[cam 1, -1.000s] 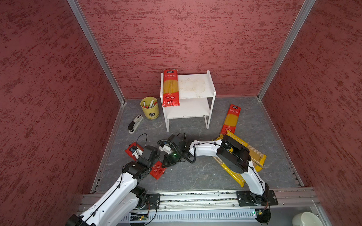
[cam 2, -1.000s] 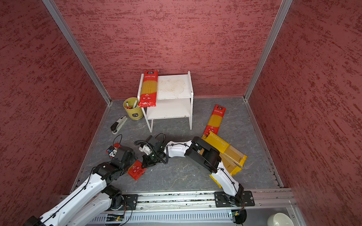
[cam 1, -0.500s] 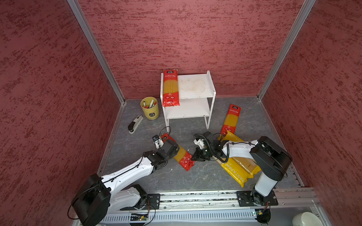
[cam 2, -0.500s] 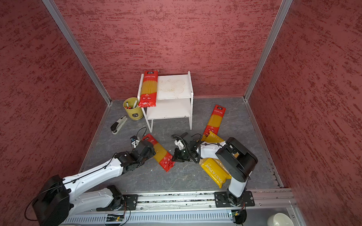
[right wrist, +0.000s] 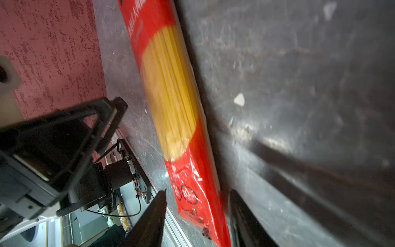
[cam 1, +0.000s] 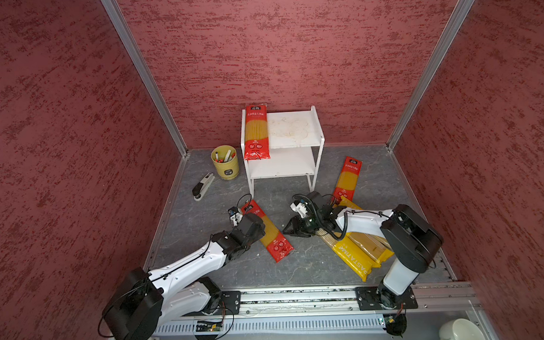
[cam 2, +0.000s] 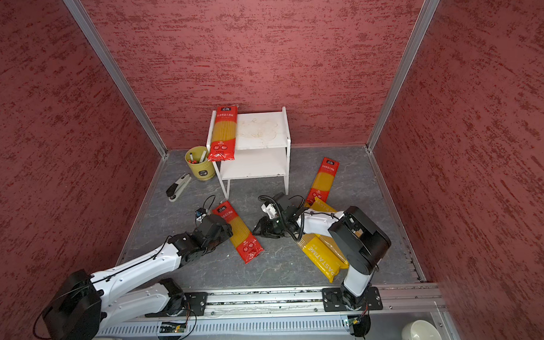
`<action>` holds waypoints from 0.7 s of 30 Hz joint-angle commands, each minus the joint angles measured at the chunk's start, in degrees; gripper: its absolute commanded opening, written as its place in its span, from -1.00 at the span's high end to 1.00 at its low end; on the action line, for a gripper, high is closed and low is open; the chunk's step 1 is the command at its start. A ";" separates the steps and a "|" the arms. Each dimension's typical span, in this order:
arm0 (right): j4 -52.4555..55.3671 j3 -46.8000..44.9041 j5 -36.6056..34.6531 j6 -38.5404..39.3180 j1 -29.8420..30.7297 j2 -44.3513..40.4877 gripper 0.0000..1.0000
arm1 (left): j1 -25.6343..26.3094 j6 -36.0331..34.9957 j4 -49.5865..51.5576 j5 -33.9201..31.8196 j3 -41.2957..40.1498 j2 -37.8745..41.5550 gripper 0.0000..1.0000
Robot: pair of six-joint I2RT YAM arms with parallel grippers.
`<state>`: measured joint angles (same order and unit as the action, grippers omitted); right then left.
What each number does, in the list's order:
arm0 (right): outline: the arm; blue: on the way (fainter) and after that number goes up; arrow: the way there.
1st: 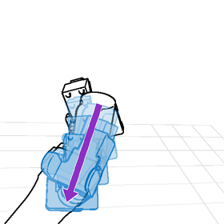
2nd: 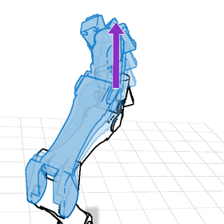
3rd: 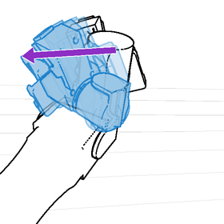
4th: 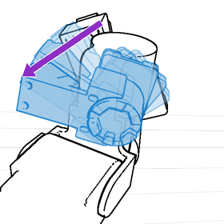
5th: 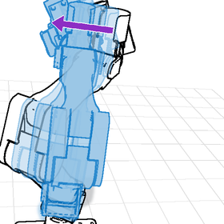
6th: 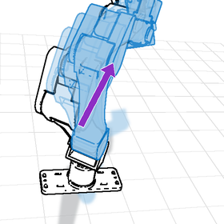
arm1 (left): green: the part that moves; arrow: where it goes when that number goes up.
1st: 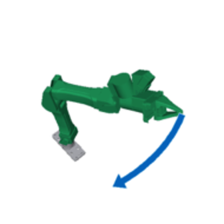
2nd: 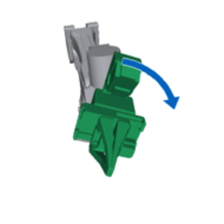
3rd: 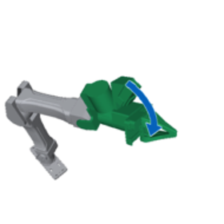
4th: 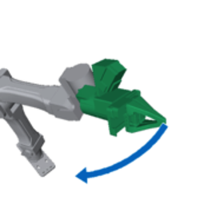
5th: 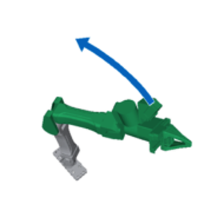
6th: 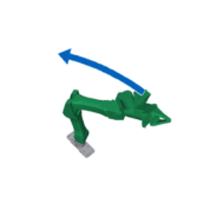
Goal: Arrange pasta packages on shelves
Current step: Pick up the pasta bag from the center of the table.
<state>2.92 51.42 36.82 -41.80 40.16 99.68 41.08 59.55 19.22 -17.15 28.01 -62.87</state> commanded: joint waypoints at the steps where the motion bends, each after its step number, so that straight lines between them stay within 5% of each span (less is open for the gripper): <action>1: 1.78 4.80 -1.28 3.68 0.10 3.67 -0.06 | -0.68 1.51 -3.46 3.19 -2.38 0.82 -0.24; 12: -4.12 10.44 4.68 1.78 1.41 14.09 -0.04 | -0.28 5.46 -10.79 6.19 -6.29 -2.51 0.17; 21: -7.81 11.04 7.39 0.64 4.17 15.34 0.27 | -0.58 5.61 -14.10 7.65 -7.26 -4.77 0.57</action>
<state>-2.20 62.57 41.69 -40.56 43.68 115.09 40.77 65.45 6.90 -10.31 21.43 -67.33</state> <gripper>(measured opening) 0.377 0.229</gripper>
